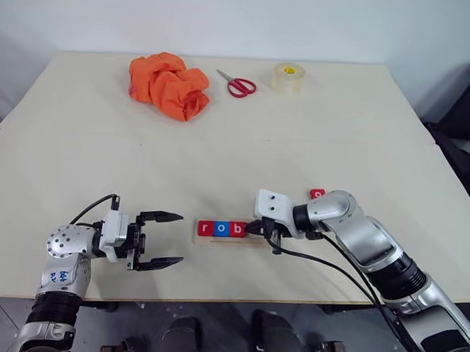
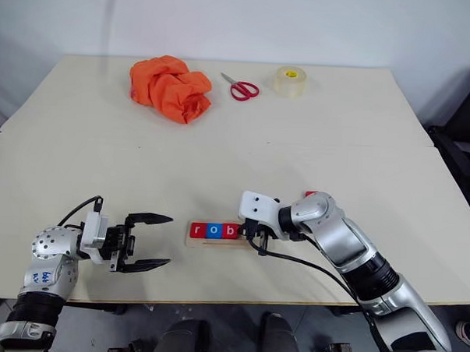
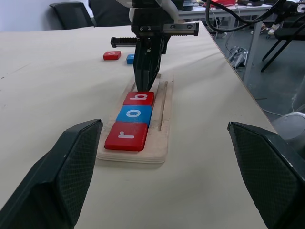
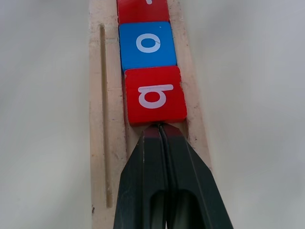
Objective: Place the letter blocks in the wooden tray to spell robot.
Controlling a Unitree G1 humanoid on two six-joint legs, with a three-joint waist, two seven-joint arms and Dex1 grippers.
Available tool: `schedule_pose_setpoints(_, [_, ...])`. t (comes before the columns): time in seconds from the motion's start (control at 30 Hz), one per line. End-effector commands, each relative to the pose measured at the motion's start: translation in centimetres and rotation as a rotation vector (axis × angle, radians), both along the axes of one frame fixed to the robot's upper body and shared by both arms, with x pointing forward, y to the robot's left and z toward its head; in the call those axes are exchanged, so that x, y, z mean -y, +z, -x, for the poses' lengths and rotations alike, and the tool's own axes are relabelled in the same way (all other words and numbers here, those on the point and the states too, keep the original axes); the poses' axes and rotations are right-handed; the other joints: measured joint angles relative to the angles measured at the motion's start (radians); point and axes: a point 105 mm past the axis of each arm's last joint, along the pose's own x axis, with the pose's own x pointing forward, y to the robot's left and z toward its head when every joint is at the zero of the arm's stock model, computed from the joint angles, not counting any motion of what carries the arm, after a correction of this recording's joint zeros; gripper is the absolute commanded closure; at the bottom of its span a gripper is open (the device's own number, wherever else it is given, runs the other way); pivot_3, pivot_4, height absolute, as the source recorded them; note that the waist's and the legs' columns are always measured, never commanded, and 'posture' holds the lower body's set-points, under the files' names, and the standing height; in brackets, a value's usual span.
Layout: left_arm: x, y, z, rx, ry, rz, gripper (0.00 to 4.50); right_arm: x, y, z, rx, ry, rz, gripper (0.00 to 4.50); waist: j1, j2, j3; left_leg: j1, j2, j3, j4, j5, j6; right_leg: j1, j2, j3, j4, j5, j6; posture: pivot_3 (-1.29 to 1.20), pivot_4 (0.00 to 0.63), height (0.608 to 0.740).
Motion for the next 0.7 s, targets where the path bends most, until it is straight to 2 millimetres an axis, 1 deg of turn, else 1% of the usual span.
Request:
schedule_pose_setpoints(0.03, [0.0, 0.6, -0.4, 0.026, 0.0, -0.002, 0.0, 0.5, 1.1, -0.3, 0.037, -0.02, -0.003, 4.47, 0.0, 0.0, 0.0, 0.0, 0.0, 0.0, 0.0, 0.0, 0.0, 0.0, 0.0, 0.0, 0.0, 0.0, 0.0, 0.0, 0.15, 0.74])
schedule_pose_setpoints(0.17, [0.1, 0.7, -0.7, 0.028, -0.005, -0.002, 0.0, 1.3, 2.5, 0.2, 0.058, -0.019, -0.03, 4.47, 0.001, 0.0, 0.0, 0.0, 0.0, 0.0, 0.0, 0.0, 0.0, 0.0, 0.0, 0.0, 0.0, 0.0, 0.0, 0.0, 0.15, 0.74])
schedule_pose_setpoints(0.23, [0.2, 0.7, -0.8, 0.028, -0.01, 0.0, 0.0, 1.9, 3.1, 0.8, 0.06, -0.005, -0.041, 4.12, 0.001, 0.0, 0.0, 0.0, 0.0, 0.0, 0.0, 0.0, 0.0, 0.0, 0.0, 0.0, -0.001, 0.0, 0.0, 0.0, 0.15, 0.74])
schedule_pose_setpoints(0.27, [0.2, 0.6, -0.9, 0.027, -0.014, 0.0, 0.0, 2.6, 3.5, 1.1, 0.063, -0.015, -0.044, 3.93, 0.003, 0.0, 0.0, 0.0, 0.0, 0.0, 0.0, 0.0, 0.0, 0.0, 0.0, 0.0, -0.001, 0.0, 0.0, 0.0, 0.15, 0.74])
schedule_pose_setpoints(0.4, [0.5, 0.5, -1.2, 0.023, -0.029, 0.003, 0.0, 4.9, 4.5, 1.3, 0.081, -0.107, -0.066, 2.51, 0.008, 0.0, 0.0, 0.0, -0.001, 0.0, 0.0, 0.0, 0.0, 0.0, 0.0, -0.001, -0.001, 0.0, 0.0, 0.0, 0.15, 0.74])
schedule_pose_setpoints(0.43, [0.6, 0.5, -1.2, 0.024, -0.031, 0.004, 0.0, 5.4, 4.6, 1.2, 0.084, -0.135, -0.075, 2.22, 0.008, 0.0, 0.0, 0.0, -0.001, 0.0, 0.0, 0.0, 0.0, 0.001, 0.0, 0.0, -0.001, 0.0, 0.0, 0.0, 0.15, 0.74])
schedule_pose_setpoints(0.5, [0.7, 0.5, -1.4, 0.023, -0.037, 0.006, 0.0, 7.0, 4.6, 1.2, 0.09, -0.21, -0.085, 1.58, 0.008, 0.0, 0.0, 0.0, 0.0, 0.0, 0.0, 0.0, 0.0, 0.0, 0.0, -0.001, -0.001, 0.0, 0.0, 0.0, 0.15, 0.74])
schedule_pose_setpoints(0.53, [0.7, 0.5, -1.4, 0.023, -0.039, 0.006, 0.0, 7.8, 4.6, 1.2, 0.096, -0.247, -0.087, 1.12, 0.008, 0.0, 0.0, 0.0, 0.0, 0.0, 0.0, 0.0, 0.0, 0.0, 0.0, 0.0, -0.001, 0.0, 0.0, 0.0, 0.15, 0.74])
schedule_pose_setpoints(0.57, [0.8, 0.5, -1.5, 0.022, -0.043, 0.008, 0.0, 8.9, 4.6, 1.3, 0.097, -0.307, -0.11, 0.91, 0.009, 0.0, 0.0, 0.0, 0.0, 0.0, 0.0, 0.0, 0.0, 0.0, 0.0, 0.0, -0.001, 0.0, 0.0, 0.0, 0.15, 0.74])
schedule_pose_setpoints(0.63, [1.0, 0.4, -1.6, 0.021, -0.05, 0.01, 0.0, 10.3, 4.8, 1.6, 0.089, -0.401, -0.169, 0.19, 0.019, 0.0, 0.0, 0.0, 0.0, 0.0, 0.0, 0.0, 0.0, 0.001, 0.0, -0.001, -0.001, 0.0, 0.0, 0.0, 0.15, 0.74])
schedule_pose_setpoints(0.67, [1.0, 0.4, -1.6, 0.02, -0.053, 0.011, 0.0, 10.9, 4.7, 1.8, 0.086, -0.433, -0.183, 0.02, 0.021, 0.0, 0.0, 0.0, 0.0, 0.0, 0.0, 0.0, 0.0, 0.001, 0.0, 0.0, -0.001, 0.0, 0.0, 0.0, 0.15, 0.74])
schedule_pose_setpoints(0.7, [1.1, 0.4, -1.6, 0.02, -0.056, 0.012, 0.0, 11.5, 4.6, 2.0, 0.087, -0.463, -0.187, 0.02, 0.024, 0.0, 0.0, 0.0, -0.001, 0.001, 0.0, 0.0, 0.0, 0.0, 0.0, 0.001, -0.001, 0.0, 0.0, 0.0, 0.15, 0.74])
